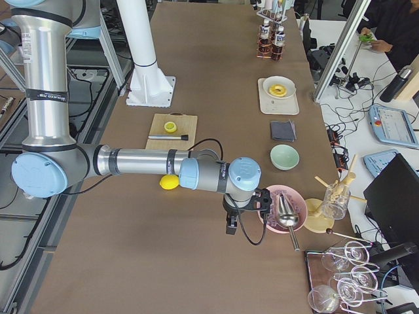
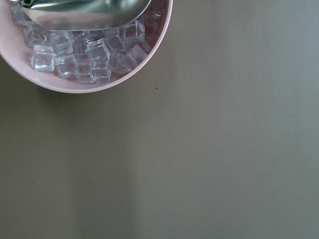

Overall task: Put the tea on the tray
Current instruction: 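Reach the left gripper down into the copper rack toward a tea bottle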

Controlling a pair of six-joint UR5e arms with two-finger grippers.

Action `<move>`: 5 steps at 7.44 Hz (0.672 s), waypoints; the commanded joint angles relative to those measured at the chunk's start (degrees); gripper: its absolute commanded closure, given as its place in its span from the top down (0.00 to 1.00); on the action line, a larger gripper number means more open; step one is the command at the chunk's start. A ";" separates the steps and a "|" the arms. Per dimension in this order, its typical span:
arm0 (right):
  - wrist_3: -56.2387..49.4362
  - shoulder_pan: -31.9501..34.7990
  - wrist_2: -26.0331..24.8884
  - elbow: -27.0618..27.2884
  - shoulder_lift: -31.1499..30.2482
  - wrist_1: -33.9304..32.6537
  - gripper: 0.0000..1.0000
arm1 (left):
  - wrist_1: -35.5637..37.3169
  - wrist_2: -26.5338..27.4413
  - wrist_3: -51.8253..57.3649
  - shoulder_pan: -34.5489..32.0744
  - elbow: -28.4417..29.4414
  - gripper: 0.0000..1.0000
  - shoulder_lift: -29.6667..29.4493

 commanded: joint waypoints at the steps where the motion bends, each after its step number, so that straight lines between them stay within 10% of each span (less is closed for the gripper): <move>1: 0.13 0.09 -0.20 -0.53 -0.03 -0.05 1.00 | -0.42 7.48 -8.73 4.89 2.88 0.97 -4.03; 5: 0.48 0.26 -0.02 -0.53 0.23 -0.05 1.00 | -1.38 12.07 -9.08 6.68 8.69 0.97 -6.50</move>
